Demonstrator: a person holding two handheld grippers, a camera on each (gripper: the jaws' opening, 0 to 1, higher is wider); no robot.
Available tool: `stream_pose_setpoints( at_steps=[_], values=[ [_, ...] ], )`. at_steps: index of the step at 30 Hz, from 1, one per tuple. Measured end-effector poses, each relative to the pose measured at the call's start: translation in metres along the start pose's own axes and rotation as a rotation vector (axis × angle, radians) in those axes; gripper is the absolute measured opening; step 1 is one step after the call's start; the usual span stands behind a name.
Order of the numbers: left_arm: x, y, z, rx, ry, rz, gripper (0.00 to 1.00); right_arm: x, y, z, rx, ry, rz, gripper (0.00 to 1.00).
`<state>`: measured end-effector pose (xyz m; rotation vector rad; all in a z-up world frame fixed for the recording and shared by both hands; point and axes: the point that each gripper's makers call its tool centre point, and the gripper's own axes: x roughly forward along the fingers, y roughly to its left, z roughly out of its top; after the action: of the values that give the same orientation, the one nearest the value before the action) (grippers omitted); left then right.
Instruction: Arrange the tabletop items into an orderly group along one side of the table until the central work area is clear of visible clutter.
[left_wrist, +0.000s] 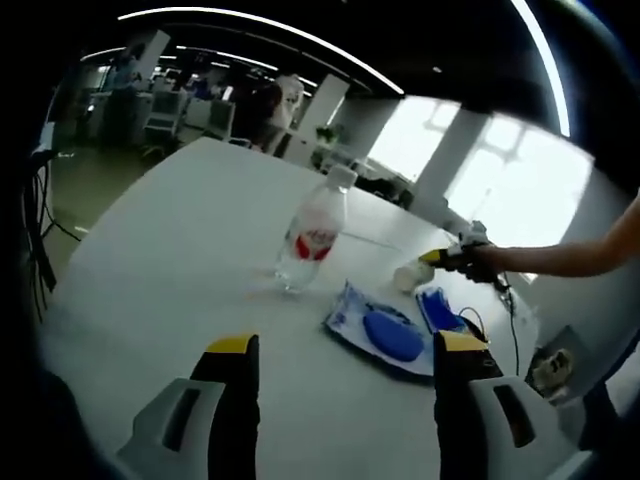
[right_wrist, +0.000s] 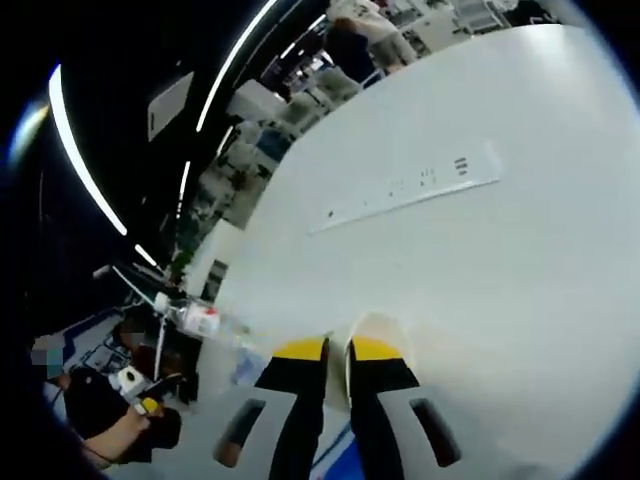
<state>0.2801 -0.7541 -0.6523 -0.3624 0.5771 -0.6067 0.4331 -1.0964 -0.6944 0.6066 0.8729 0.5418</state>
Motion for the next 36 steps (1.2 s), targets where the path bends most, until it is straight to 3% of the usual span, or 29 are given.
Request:
stream_pose_setpoints(
  at_steps=[7,9,14,19,22,29,31,36],
  values=[
    [-0.010,0.001,0.001,-0.030,-0.034,0.012,0.70,-0.001,0.023,0.012,-0.045,-0.045,0.076,0.00],
    [-0.012,0.000,0.000,-0.039,-0.040,0.012,0.70,-0.001,0.024,0.010,-0.117,-0.022,0.068,0.00],
    [-0.014,-0.003,-0.003,-0.050,-0.052,0.014,0.71,0.000,0.038,0.013,-0.193,-0.037,0.111,0.00],
    [-0.017,-0.004,-0.005,-0.050,-0.056,0.016,0.71,0.004,0.055,0.015,-0.421,-0.017,0.131,0.00],
    [-0.019,-0.004,-0.005,-0.054,-0.063,0.020,0.71,0.010,0.068,0.011,-0.575,0.034,0.144,0.00],
    [-0.023,-0.003,-0.005,-0.070,-0.083,0.026,0.71,0.028,0.094,-0.004,-0.824,0.127,0.189,0.00],
    [-0.024,-0.003,-0.005,-0.066,-0.084,0.027,0.71,0.035,0.103,-0.008,-0.935,0.146,0.210,0.00],
    [-0.029,-0.001,-0.007,-0.070,-0.095,0.029,0.71,0.048,0.116,-0.007,-0.993,0.154,0.228,0.00]
  ],
)
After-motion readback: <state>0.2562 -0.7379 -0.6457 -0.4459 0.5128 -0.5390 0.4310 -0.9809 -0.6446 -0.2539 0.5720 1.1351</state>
